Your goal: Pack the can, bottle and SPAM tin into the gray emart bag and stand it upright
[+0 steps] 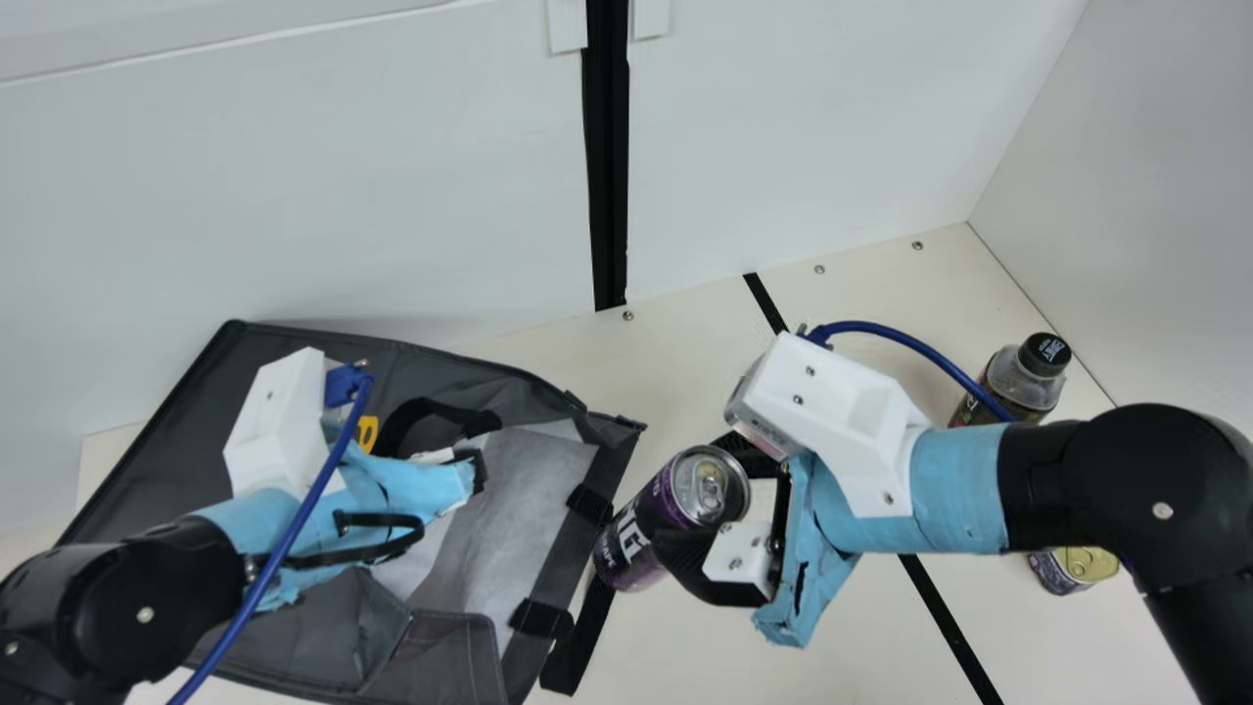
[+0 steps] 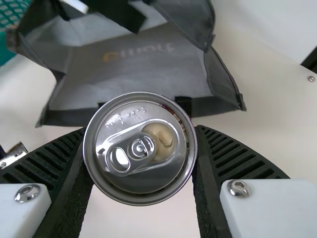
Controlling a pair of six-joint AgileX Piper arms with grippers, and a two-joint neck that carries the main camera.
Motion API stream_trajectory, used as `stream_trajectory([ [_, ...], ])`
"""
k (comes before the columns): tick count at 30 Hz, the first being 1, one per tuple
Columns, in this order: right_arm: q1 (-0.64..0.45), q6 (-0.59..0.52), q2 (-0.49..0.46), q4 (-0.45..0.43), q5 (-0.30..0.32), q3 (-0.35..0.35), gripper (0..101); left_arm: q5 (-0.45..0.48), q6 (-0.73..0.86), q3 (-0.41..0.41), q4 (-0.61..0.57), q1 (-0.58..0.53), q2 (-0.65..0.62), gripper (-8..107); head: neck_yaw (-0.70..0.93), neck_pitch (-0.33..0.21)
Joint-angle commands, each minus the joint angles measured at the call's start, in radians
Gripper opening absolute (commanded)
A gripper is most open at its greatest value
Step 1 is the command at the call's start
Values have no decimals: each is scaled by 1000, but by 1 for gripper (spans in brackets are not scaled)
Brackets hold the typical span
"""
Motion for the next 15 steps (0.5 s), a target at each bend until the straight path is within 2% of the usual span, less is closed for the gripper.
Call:
stream_trajectory([
  [1, -3, -5, 0, 25, 0, 3, 0, 0, 0, 0, 0, 0, 0, -8, -2, -21],
  [15, -34, -64, 12, 181, 0, 25, 0, 0, 0, 0, 0, 0, 0, -8, -2, -21],
])
